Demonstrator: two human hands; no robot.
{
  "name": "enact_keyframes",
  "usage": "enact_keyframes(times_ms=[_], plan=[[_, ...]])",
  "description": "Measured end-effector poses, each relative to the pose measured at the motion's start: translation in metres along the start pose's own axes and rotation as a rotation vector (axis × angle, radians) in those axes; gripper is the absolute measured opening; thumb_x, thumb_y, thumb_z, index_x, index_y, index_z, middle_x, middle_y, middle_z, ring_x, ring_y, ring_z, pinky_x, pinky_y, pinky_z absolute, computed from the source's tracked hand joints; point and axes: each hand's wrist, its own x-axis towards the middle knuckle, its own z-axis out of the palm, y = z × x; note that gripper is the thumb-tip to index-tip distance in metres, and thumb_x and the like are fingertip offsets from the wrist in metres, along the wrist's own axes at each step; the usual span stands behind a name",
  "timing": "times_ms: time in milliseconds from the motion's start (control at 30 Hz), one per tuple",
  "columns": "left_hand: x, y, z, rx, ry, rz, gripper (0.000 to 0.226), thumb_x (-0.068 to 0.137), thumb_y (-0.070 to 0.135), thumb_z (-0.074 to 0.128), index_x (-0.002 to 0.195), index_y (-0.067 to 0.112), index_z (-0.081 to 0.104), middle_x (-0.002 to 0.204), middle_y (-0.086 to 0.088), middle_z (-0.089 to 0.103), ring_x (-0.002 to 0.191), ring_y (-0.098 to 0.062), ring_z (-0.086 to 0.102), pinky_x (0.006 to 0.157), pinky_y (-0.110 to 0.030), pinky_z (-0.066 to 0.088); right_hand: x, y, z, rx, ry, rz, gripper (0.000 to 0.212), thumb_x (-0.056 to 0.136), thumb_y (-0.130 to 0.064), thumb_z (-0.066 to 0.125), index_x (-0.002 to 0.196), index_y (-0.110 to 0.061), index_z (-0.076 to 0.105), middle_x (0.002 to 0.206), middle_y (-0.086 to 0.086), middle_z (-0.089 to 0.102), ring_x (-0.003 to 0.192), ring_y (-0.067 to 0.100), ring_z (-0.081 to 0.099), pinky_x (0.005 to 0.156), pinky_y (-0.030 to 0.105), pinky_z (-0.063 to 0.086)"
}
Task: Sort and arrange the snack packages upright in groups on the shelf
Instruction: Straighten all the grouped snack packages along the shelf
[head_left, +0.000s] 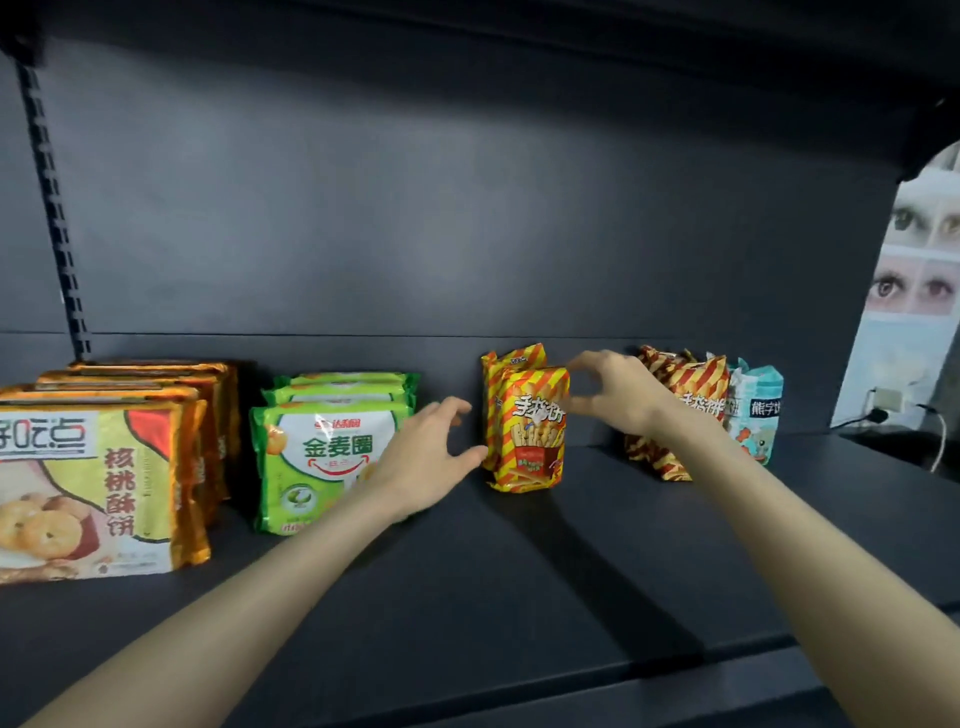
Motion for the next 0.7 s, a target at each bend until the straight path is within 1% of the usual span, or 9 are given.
enact_keyframes(times_ms=[67, 200, 300, 400, 467, 533, 567, 633, 700], plan=[[0.009, 0.005, 0.017, -0.046, -0.013, -0.054, 0.058, 0.083, 0.036, 0.067, 0.133, 0.016, 0.044, 0.129, -0.002, 0.055, 0.118, -0.016, 0.051, 0.097, -0.03, 0.042, 0.007, 0.017, 0.001, 0.036, -0.02, -0.01, 0.061, 0.084, -0.035, 0.068, 0.136, -0.013, 0.046, 0.139, 0.01, 0.048, 0.129, 0.026, 0.043, 0.102, 0.035, 0.037], [0.026, 0.006, 0.048, -0.157, -0.059, -0.184, 0.079, 0.077, 0.036, 0.073, 0.141, 0.014, 0.032, 0.139, -0.008, 0.048, 0.124, -0.021, 0.049, 0.102, -0.035, 0.042, 0.022, 0.044, 0.01, 0.146, -0.083, -0.026, 0.077, 0.079, -0.036, 0.073, 0.142, -0.012, 0.035, 0.144, 0.011, 0.043, 0.133, 0.027, 0.039, 0.106, 0.037, 0.037], [0.032, 0.004, 0.068, -0.205, -0.097, -0.258, 0.094, 0.074, 0.037, 0.076, 0.147, 0.014, 0.021, 0.147, -0.008, 0.039, 0.13, -0.022, 0.044, 0.105, -0.037, 0.04, 0.031, 0.059, 0.021, 0.218, -0.145, -0.053, 0.086, 0.077, -0.034, 0.076, 0.145, -0.01, 0.029, 0.147, 0.009, 0.04, 0.135, 0.025, 0.038, 0.108, 0.035, 0.035], [0.04, 0.002, 0.082, -0.229, -0.127, -0.308, 0.104, 0.071, 0.038, 0.078, 0.149, 0.015, 0.013, 0.151, -0.008, 0.032, 0.135, -0.022, 0.038, 0.109, -0.038, 0.036, 0.043, 0.07, 0.029, 0.324, -0.204, -0.061, 0.093, 0.075, -0.033, 0.078, 0.147, -0.012, 0.023, 0.147, 0.005, 0.04, 0.136, 0.021, 0.037, 0.107, 0.031, 0.033], [0.047, 0.001, 0.089, -0.241, -0.141, -0.336, 0.108, 0.07, 0.037, 0.079, 0.15, 0.015, 0.01, 0.153, -0.007, 0.029, 0.137, -0.022, 0.035, 0.111, -0.037, 0.034, 0.051, 0.074, 0.034, 0.383, -0.243, -0.068, 0.096, 0.074, -0.032, 0.079, 0.148, -0.014, 0.02, 0.144, 0.002, 0.045, 0.134, 0.019, 0.039, 0.105, 0.028, 0.033], [0.052, 0.0, 0.096, -0.266, -0.162, -0.354, 0.109, 0.071, 0.036, 0.079, 0.151, 0.015, 0.007, 0.153, -0.004, 0.03, 0.138, -0.022, 0.034, 0.109, -0.035, 0.032, 0.057, 0.078, 0.041, 0.443, -0.283, -0.069, 0.098, 0.072, -0.033, 0.08, 0.147, -0.017, 0.019, 0.139, -0.001, 0.05, 0.13, 0.017, 0.045, 0.106, 0.03, 0.036], [0.054, 0.0, 0.099, -0.287, -0.177, -0.357, 0.108, 0.072, 0.034, 0.078, 0.151, 0.016, 0.007, 0.151, -0.002, 0.033, 0.137, -0.022, 0.035, 0.107, -0.033, 0.033, 0.06, 0.08, 0.045, 0.471, -0.299, -0.068, 0.098, 0.07, -0.034, 0.081, 0.146, -0.019, 0.021, 0.137, -0.002, 0.052, 0.127, 0.016, 0.048, 0.107, 0.034, 0.038], [0.059, -0.004, 0.105, -0.334, -0.208, -0.356, 0.104, 0.075, 0.032, 0.077, 0.151, 0.018, 0.008, 0.146, 0.002, 0.041, 0.133, -0.018, 0.04, 0.102, -0.027, 0.036, 0.066, 0.083, 0.052, 0.518, -0.334, -0.069, 0.094, 0.068, -0.037, 0.082, 0.143, -0.02, 0.027, 0.133, -0.004, 0.055, 0.121, 0.014, 0.053, 0.105, 0.041, 0.044], [0.062, -0.007, 0.107, -0.372, -0.236, -0.342, 0.1, 0.076, 0.031, 0.075, 0.151, 0.019, 0.009, 0.142, 0.004, 0.046, 0.126, -0.011, 0.046, 0.099, -0.022, 0.037, 0.071, 0.086, 0.057, 0.568, -0.385, -0.087, 0.086, 0.07, -0.035, 0.081, 0.139, -0.022, 0.033, 0.131, -0.005, 0.057, 0.117, 0.012, 0.056, 0.102, 0.042, 0.047]])
